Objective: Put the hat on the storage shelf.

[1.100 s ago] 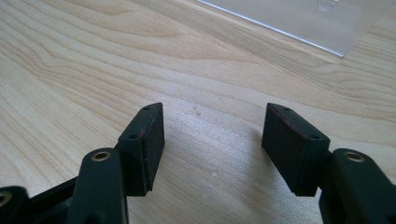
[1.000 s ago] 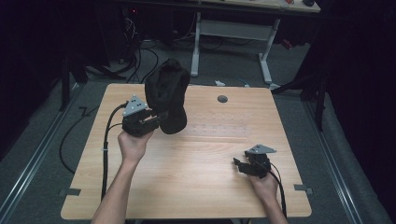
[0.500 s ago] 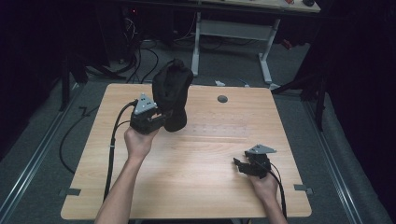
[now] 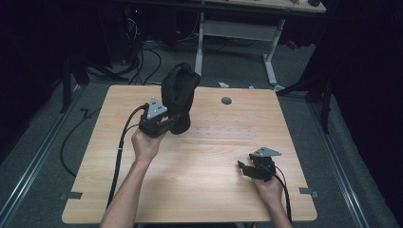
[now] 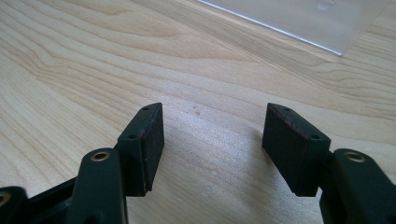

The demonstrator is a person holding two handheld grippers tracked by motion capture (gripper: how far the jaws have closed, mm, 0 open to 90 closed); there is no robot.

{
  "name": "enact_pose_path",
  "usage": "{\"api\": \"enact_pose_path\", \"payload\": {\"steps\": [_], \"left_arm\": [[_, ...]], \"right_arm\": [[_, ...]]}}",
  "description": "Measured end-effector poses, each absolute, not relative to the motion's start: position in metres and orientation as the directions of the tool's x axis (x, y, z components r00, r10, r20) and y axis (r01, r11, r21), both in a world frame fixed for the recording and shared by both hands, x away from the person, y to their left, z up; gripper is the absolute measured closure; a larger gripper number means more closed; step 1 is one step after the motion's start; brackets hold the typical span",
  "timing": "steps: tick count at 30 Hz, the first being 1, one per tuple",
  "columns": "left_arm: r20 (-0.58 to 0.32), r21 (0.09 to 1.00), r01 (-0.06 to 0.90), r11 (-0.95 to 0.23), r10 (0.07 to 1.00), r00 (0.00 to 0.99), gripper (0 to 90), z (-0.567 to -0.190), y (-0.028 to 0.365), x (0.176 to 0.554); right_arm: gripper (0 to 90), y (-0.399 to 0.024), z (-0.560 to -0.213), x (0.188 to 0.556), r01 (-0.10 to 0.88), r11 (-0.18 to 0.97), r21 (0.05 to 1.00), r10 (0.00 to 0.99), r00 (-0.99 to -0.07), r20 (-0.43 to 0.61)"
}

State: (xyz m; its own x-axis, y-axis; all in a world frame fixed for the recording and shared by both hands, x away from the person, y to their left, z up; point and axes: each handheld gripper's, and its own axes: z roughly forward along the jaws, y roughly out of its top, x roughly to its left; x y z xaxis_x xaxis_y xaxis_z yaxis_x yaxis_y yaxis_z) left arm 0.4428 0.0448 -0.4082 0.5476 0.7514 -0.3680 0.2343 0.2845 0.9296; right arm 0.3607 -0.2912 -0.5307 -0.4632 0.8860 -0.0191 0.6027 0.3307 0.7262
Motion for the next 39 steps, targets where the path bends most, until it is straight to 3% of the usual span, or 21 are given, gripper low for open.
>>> {"api": "enact_pose_path", "payload": {"steps": [11, 24, 35, 39], "left_arm": [[-0.375, 0.926, 0.256, 0.277, 0.756, 0.536, 69.6, -0.423, 0.038, 0.445], [-0.482, 0.872, 0.344, 0.347, 0.726, 0.491, 63.1, -0.427, 0.046, 0.443], [-0.53, 0.844, 0.373, 0.386, 0.71, 0.463, 32.3, -0.425, 0.055, 0.443], [-0.56, 0.823, 0.4, 0.403, 0.691, 0.457, 27.9, -0.423, 0.061, 0.441]], "right_arm": [[38.5, -0.291, -0.531, 0.36, 0.604, 0.327, 0.727, 0.888, -0.46, -0.018], [38.2, -0.291, -0.531, 0.36, 0.603, 0.329, 0.727, 0.887, -0.46, -0.019], [37.8, -0.291, -0.531, 0.36, 0.607, 0.325, 0.726, 0.889, -0.458, -0.015], [37.8, -0.291, -0.531, 0.36, 0.607, 0.325, 0.726, 0.889, -0.458, -0.015]]}}
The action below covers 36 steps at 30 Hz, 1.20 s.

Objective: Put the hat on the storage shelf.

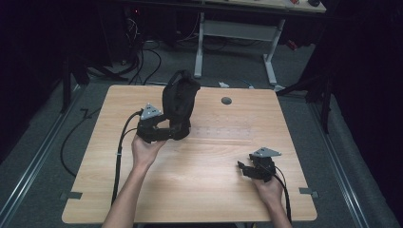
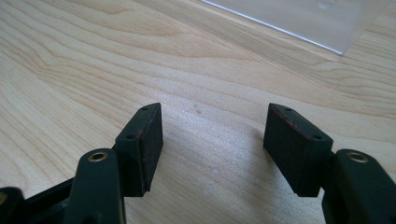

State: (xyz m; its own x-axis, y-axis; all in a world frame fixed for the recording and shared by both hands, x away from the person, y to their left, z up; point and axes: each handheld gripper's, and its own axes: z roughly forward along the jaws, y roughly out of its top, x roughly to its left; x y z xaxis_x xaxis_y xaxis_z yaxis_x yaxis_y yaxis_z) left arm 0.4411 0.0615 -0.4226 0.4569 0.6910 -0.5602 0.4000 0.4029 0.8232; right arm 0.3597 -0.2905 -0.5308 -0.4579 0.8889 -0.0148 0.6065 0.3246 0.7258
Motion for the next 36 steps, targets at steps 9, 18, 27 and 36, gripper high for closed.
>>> {"api": "enact_pose_path", "payload": {"steps": [9, 18, 27, 36], "left_arm": [[-0.558, 0.824, 0.408, 0.393, 0.688, 0.465, 25.9, -0.416, 0.07, 0.431], [-0.54, 0.832, 0.409, 0.374, 0.713, 0.447, 27.2, -0.422, 0.086, 0.42], [-0.553, 0.824, 0.411, 0.391, 0.712, 0.432, 28.2, -0.427, 0.097, 0.408], [-0.564, 0.812, 0.429, 0.395, 0.718, 0.408, 28.8, -0.437, 0.103, 0.401]], "right_arm": [[37.8, -0.291, -0.531, 0.36, 0.607, 0.325, 0.726, 0.889, -0.458, -0.015], [37.8, -0.291, -0.531, 0.36, 0.606, 0.326, 0.726, 0.888, -0.459, -0.016], [37.8, -0.291, -0.531, 0.36, 0.606, 0.326, 0.726, 0.888, -0.459, -0.016], [37.8, -0.29, -0.531, 0.36, 0.604, 0.326, 0.727, 0.888, -0.459, -0.017]]}}
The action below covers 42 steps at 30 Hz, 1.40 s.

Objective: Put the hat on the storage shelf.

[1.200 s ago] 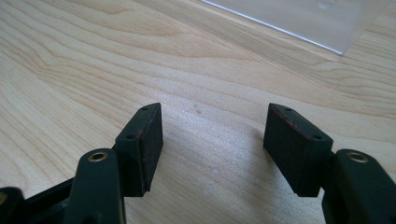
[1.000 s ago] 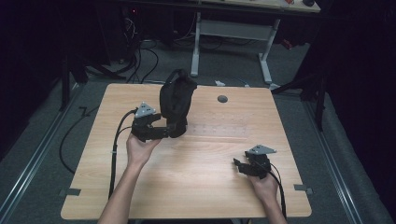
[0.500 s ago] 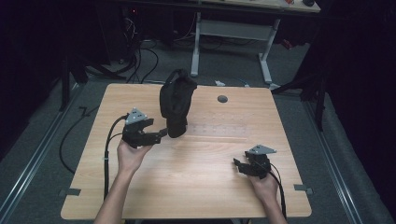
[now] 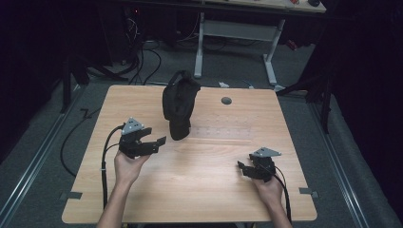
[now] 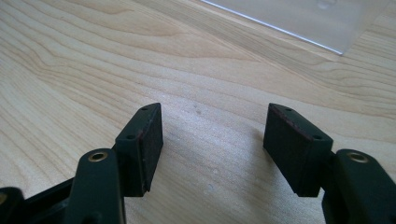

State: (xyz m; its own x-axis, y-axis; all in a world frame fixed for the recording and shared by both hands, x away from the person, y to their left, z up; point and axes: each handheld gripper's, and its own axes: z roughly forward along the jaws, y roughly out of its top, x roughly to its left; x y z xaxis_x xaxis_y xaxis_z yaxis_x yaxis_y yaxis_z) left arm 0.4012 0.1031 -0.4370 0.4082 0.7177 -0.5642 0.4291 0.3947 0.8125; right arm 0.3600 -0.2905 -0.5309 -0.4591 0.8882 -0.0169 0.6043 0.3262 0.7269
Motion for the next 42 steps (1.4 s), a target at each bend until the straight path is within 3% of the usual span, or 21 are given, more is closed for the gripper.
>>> {"api": "enact_pose_path", "payload": {"steps": [22, 42], "left_arm": [[-0.58, 0.801, 0.416, 0.431, 0.732, 0.358, 30.9, -0.468, 0.112, 0.381], [-0.566, 0.787, 0.476, 0.393, 0.768, 0.301, 30.1, -0.508, 0.111, 0.373]], "right_arm": [[37.7, -0.29, -0.531, 0.36, 0.604, 0.327, 0.727, 0.888, -0.46, -0.018], [37.7, -0.29, -0.531, 0.36, 0.604, 0.327, 0.727, 0.888, -0.459, -0.018]]}}
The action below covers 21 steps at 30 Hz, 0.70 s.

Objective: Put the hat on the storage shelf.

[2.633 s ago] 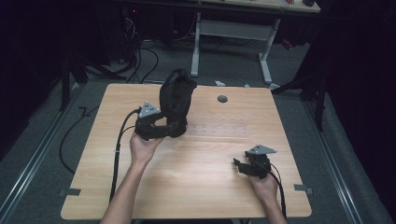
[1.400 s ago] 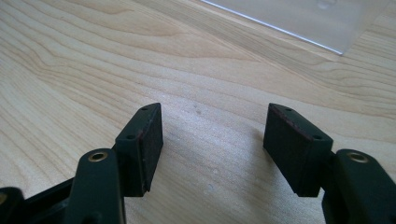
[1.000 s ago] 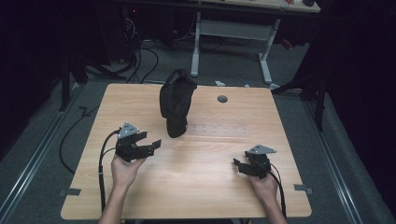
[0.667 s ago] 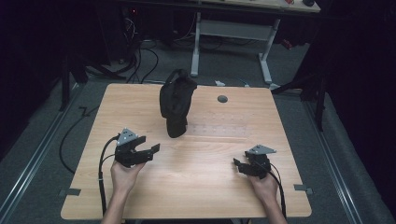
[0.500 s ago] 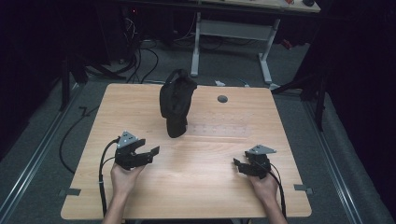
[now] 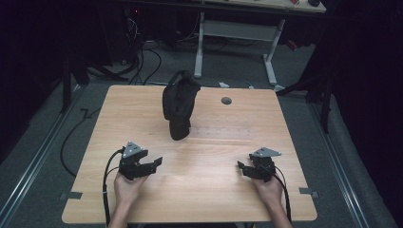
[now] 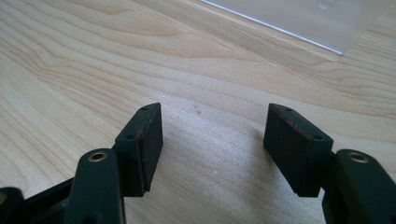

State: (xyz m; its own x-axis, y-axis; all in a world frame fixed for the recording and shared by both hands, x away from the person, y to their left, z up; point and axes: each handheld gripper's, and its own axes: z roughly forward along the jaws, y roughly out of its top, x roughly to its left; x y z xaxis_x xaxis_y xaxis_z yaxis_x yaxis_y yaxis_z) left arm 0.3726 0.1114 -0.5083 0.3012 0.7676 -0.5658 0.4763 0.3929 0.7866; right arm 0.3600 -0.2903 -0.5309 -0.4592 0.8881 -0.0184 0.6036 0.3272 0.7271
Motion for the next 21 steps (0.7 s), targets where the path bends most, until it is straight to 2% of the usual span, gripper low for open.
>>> {"api": "enact_pose_path", "payload": {"steps": [12, 17, 21], "left_arm": [[-0.514, 0.802, 0.486, 0.347, 0.815, 0.268, 30.8, -0.533, 0.104, 0.375], [-0.421, 0.843, 0.471, 0.259, 0.863, 0.281, 32.3, -0.545, 0.096, 0.372], [-0.393, 0.857, 0.459, 0.234, 0.873, 0.29, 32.8, -0.546, 0.091, 0.371]], "right_arm": [[37.7, -0.29, -0.531, 0.36, 0.604, 0.327, 0.727, 0.888, -0.459, -0.018], [37.7, -0.29, -0.531, 0.36, 0.604, 0.327, 0.727, 0.888, -0.459, -0.018], [37.7, -0.29, -0.531, 0.36, 0.604, 0.327, 0.727, 0.888, -0.459, -0.018]]}}
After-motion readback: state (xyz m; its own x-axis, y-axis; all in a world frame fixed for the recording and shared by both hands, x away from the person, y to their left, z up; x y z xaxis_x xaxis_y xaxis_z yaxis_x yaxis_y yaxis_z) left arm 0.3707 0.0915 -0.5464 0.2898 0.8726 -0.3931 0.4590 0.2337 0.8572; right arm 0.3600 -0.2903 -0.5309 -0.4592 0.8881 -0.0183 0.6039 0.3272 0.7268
